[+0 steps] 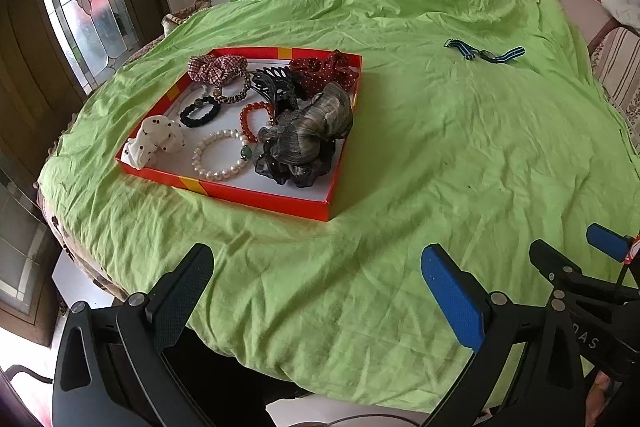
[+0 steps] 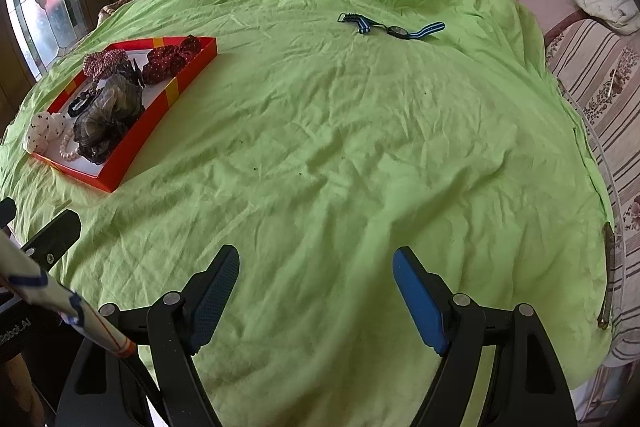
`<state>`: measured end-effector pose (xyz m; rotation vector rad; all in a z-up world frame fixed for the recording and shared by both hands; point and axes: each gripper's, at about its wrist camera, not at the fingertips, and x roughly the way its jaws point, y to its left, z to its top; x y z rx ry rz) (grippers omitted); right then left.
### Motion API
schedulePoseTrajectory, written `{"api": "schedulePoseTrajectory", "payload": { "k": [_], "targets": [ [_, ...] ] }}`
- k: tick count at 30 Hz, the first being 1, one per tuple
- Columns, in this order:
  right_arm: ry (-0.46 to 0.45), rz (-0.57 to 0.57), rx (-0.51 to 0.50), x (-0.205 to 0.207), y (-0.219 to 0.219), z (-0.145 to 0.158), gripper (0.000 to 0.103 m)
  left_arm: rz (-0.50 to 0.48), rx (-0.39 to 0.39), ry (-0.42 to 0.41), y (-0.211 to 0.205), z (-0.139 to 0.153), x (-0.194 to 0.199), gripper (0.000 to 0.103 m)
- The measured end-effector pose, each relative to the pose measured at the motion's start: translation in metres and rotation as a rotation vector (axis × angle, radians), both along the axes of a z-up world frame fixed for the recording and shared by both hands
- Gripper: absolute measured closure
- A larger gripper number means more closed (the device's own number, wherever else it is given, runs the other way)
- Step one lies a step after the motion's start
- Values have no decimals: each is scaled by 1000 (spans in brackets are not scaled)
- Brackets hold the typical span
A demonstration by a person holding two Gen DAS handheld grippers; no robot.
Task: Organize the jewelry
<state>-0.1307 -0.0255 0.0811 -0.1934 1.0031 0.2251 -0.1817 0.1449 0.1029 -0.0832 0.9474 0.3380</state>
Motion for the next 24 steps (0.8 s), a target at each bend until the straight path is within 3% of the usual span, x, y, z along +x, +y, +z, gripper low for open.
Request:
{"api": "schedulePoseTrajectory", "payload": {
  "k": [24],
  "targets": [
    [26,-23,-22,2,2,-6,19,5,-56,23,8,-7,1,0]
  ]
}}
